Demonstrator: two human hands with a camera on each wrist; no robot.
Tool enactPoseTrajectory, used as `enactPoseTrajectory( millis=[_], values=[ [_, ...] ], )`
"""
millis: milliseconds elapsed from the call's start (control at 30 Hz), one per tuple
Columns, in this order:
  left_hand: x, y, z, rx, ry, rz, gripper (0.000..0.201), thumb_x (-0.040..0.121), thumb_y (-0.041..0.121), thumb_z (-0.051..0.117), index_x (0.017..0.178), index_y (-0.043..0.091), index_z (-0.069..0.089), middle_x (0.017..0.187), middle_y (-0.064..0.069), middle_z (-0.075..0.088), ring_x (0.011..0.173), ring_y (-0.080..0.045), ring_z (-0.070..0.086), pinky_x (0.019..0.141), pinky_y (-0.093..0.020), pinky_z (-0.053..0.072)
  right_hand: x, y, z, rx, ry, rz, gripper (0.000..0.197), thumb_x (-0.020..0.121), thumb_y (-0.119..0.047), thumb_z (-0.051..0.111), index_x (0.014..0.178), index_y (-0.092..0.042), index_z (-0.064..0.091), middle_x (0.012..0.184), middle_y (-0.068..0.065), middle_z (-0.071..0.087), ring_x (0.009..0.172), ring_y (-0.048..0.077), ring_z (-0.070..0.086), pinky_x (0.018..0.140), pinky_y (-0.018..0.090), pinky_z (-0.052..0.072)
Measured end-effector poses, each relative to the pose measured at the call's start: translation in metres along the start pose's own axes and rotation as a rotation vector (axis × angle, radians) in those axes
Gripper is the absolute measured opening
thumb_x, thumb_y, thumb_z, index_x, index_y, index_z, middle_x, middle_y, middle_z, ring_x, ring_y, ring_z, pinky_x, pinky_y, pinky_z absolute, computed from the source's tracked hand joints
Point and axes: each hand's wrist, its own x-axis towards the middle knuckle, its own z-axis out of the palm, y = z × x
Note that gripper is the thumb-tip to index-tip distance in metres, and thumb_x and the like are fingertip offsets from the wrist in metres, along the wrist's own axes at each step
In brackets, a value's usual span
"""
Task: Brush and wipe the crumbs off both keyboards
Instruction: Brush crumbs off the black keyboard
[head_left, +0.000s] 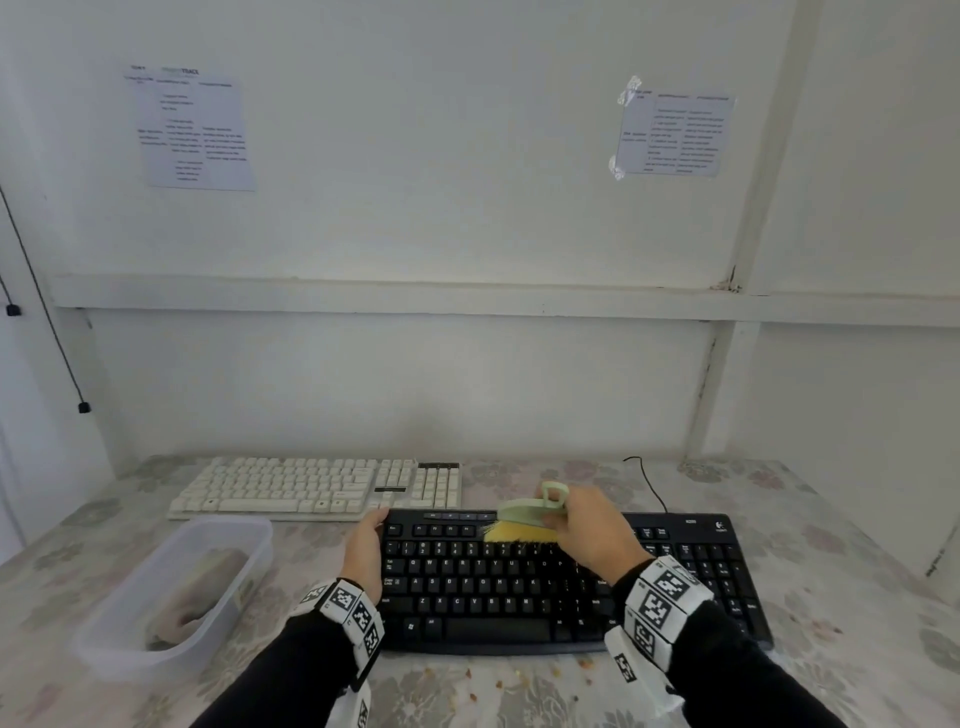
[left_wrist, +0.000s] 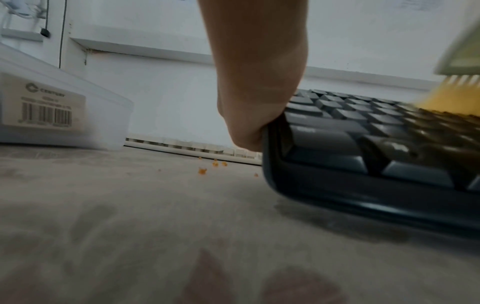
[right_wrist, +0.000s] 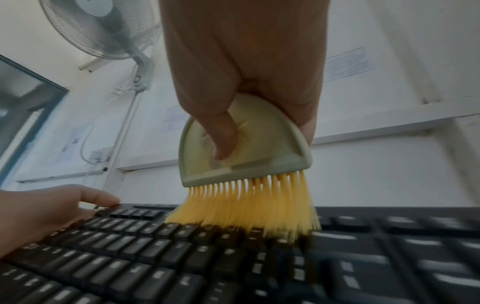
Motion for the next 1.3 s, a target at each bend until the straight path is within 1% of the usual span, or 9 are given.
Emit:
enactPoseTrajectory(
  millis=[133,433,567,767,900,967,1133,1233,1300],
  values=[
    [0.003,-0.002,0.000,-0.003,0.000,0.004,0.034,0.094,0.034,0.044,0.087,0.009,0.065,0.075,-0.012,0.066,0.074,-0.030,0.061,0.073,-0.038,0.048,-0.010,0.046,-0.016,-0.008,0.054,0.110,0.022,0.085,-0.012,0.056,0.106,-0.015,0.062,0.097,0.006,0.067,0.088,0.024,0.062,0.076,0.031,0.050],
    [0.002,-0.003,0.003,-0.019,0.023,0.021,0.034,0.096,0.032,0.043,0.080,0.009,0.063,0.069,-0.010,0.065,0.071,-0.029,0.058,0.071,-0.036,0.046,-0.047,0.112,-0.057,0.023,0.180,0.280,0.018,0.087,-0.006,0.057,0.090,-0.024,0.056,0.077,0.010,0.058,0.067,0.022,0.053,0.065,0.028,0.045],
    [0.000,-0.002,0.003,-0.014,0.029,0.018,0.033,0.096,0.032,0.042,0.082,0.009,0.062,0.078,-0.012,0.062,0.072,-0.029,0.058,0.070,-0.037,0.047,-0.059,0.130,-0.069,-0.008,0.250,0.431,0.020,0.086,-0.008,0.058,0.105,-0.005,0.064,0.077,0.011,0.056,0.068,0.025,0.053,0.064,0.029,0.044],
    [-0.003,-0.001,0.003,0.022,0.035,0.026,0.033,0.096,0.033,0.042,0.085,0.010,0.063,0.078,-0.011,0.063,0.073,-0.029,0.059,0.072,-0.038,0.047,-0.077,0.128,-0.083,-0.060,0.362,0.502,0.030,0.088,-0.007,0.053,0.116,0.001,0.058,0.084,0.020,0.062,0.077,0.034,0.057,0.064,0.030,0.040],
    [-0.004,0.001,0.001,0.035,0.044,0.011,0.034,0.093,0.037,0.043,0.092,0.009,0.064,0.084,-0.013,0.065,0.078,-0.031,0.061,0.075,-0.040,0.049,-0.075,0.115,-0.078,0.034,0.562,0.423,0.027,0.091,-0.012,0.051,0.104,0.011,0.056,0.060,0.007,0.052,0.054,0.022,0.048,0.051,0.024,0.032],
    [-0.005,0.002,0.000,0.029,0.047,0.005,0.035,0.092,0.038,0.044,0.095,0.010,0.064,0.086,-0.014,0.065,0.079,-0.032,0.061,0.076,-0.041,0.050,-0.068,0.112,-0.069,0.107,0.624,0.422,0.022,0.090,-0.012,0.053,0.102,0.007,0.055,0.063,0.011,0.054,0.057,0.025,0.049,0.057,0.027,0.038],
    [-0.009,0.004,-0.001,0.043,0.049,0.000,0.036,0.090,0.040,0.045,0.095,0.010,0.066,0.087,-0.014,0.066,0.083,-0.033,0.062,0.088,-0.048,0.048,-0.061,0.105,-0.048,0.214,0.549,0.492,0.026,0.091,-0.019,0.055,0.082,0.005,0.057,0.060,0.011,0.056,0.052,0.022,0.051,0.047,0.024,0.038],
    [-0.007,0.003,-0.001,0.037,0.046,-0.002,0.034,0.090,0.038,0.045,0.092,0.011,0.065,0.084,-0.012,0.065,0.079,-0.032,0.062,0.079,-0.043,0.049,-0.064,0.106,-0.046,0.158,0.496,0.510,0.029,0.090,-0.014,0.054,0.064,-0.002,0.047,0.051,0.001,0.043,0.045,0.012,0.041,0.042,0.020,0.028],
    [-0.005,0.002,0.000,0.028,0.045,0.002,0.032,0.091,0.038,0.045,0.093,0.011,0.064,0.084,-0.012,0.065,0.078,-0.031,0.061,0.076,-0.042,0.049,-0.068,0.108,-0.046,0.130,0.457,0.525,0.022,0.089,-0.013,0.054,0.070,-0.002,0.047,0.052,0.000,0.042,0.046,0.009,0.040,0.041,0.018,0.026]
  ],
)
